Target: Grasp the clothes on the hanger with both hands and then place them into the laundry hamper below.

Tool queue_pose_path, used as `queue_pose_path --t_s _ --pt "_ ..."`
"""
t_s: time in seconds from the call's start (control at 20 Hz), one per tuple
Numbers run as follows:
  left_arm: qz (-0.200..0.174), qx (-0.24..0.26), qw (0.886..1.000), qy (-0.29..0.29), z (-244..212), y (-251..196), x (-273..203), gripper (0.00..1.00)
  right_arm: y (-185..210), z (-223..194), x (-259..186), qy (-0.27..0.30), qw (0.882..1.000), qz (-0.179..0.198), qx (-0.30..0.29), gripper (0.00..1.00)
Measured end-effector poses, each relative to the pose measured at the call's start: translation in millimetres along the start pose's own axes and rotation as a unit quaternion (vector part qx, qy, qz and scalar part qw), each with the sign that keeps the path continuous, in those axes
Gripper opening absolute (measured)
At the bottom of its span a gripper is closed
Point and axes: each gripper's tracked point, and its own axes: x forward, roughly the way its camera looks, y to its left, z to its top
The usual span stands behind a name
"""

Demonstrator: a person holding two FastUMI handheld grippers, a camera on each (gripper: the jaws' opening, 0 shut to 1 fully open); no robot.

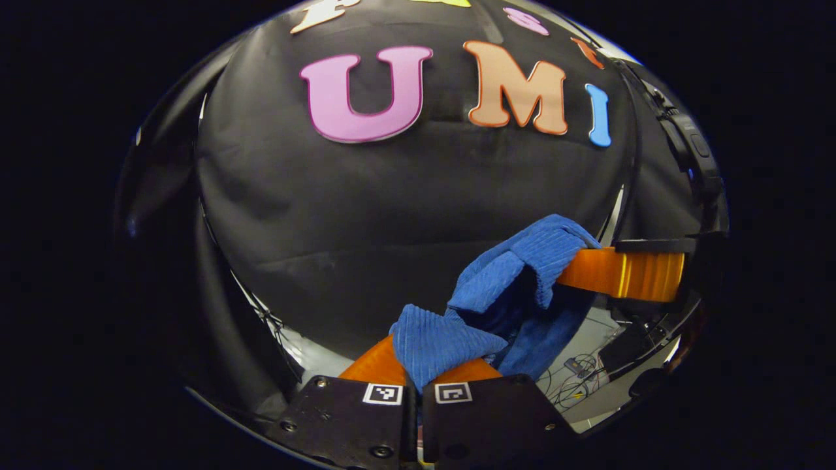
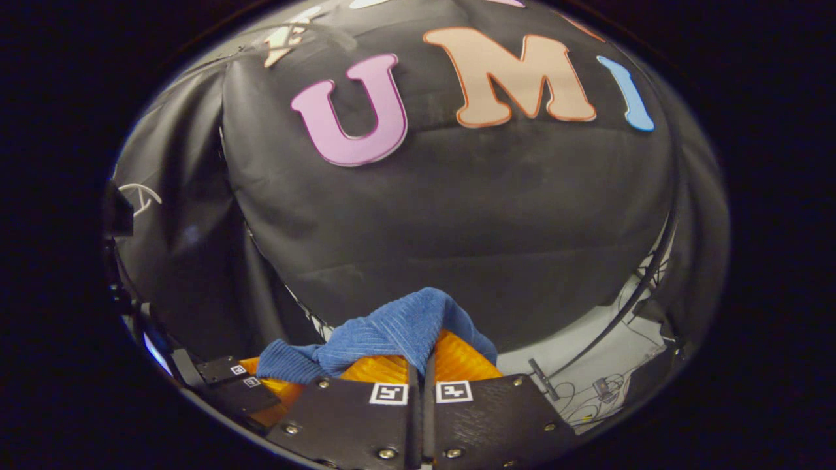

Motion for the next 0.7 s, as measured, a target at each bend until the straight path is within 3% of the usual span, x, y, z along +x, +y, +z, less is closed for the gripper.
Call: queue_pose_path --t_s 0.4,0.7 --pt "0.006 0.002 0.997 0.080 -103 18 43 0.04 -25 -118 45 0.104 0.994 -0.023 0.000 0.02" --pt "-0.009 -0.024 0.990 0.138 -151 11 55 0.09 -31 -170 56 0.155 0.987 -0.046 0.004 0.05"
